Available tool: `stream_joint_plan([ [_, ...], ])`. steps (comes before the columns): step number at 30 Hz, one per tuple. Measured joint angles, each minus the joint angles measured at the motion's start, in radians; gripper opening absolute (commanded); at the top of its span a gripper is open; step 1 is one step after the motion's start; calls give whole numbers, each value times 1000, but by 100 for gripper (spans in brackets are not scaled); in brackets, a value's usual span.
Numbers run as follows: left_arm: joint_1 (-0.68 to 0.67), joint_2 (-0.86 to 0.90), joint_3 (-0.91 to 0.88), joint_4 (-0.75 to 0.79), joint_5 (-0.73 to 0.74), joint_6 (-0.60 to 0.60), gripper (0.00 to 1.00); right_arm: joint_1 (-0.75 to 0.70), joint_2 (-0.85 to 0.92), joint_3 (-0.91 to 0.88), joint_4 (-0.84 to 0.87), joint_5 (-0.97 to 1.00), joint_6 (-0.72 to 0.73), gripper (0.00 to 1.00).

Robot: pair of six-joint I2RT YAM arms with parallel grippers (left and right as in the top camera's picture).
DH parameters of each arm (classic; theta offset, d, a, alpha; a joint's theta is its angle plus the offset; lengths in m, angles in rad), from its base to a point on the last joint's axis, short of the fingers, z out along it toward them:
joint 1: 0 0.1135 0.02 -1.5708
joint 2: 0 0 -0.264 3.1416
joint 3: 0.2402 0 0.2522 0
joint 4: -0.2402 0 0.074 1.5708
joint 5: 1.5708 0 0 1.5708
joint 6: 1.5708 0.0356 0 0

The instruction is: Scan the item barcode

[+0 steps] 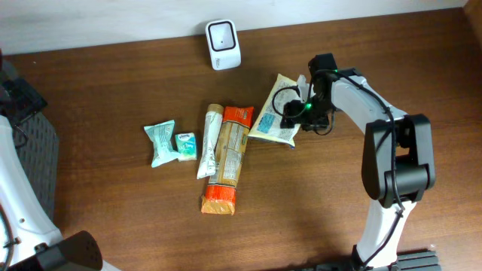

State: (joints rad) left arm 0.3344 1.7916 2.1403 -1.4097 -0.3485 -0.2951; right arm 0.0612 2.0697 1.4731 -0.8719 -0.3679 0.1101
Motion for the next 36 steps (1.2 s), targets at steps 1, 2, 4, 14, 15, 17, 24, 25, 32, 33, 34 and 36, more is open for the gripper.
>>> stream_joint_plan([
  [1, 0, 0, 0, 0, 0, 0, 99, 0, 0, 0, -4, 18, 1, 25],
  [2, 0, 0, 0, 0, 0, 0, 99, -2, 0, 0, -15, 37, -4, 20],
  [4, 0, 0, 0, 0, 0, 0, 99, -14, 0, 0, -48, 50, -27, 19],
  [14, 0, 0, 0, 1, 0, 0, 99, -156, 2, 320, -263, -71, -323, 43],
  [15, 0, 0, 0, 0, 0, 0, 99, -115, 2, 344, -226, -124, -334, 47],
  [17, 0, 0, 0, 0, 0, 0, 99, -34, 2, 344, -182, -146, -346, 48],
  [24, 0, 0, 0, -1, 0, 0, 99, 148, 2, 238, -195, -97, -432, 69],
  [25, 0, 0, 0, 0, 0, 0, 99, 147, 4, 207, -196, -93, -437, 69],
  [32, 0, 0, 0, 0, 0, 0, 99, 18, 13, 95, -223, -61, -409, 69],
  [33, 0, 0, 0, 0, 0, 0, 99, -30, 13, 95, -220, -39, -377, 69],
  [34, 0, 0, 0, 0, 0, 0, 99, -61, 13, 95, -216, -27, -355, 70],
  [36, 0, 0, 0, 0, 0, 0, 99, -132, 13, 95, -194, -6, -284, 76],
])
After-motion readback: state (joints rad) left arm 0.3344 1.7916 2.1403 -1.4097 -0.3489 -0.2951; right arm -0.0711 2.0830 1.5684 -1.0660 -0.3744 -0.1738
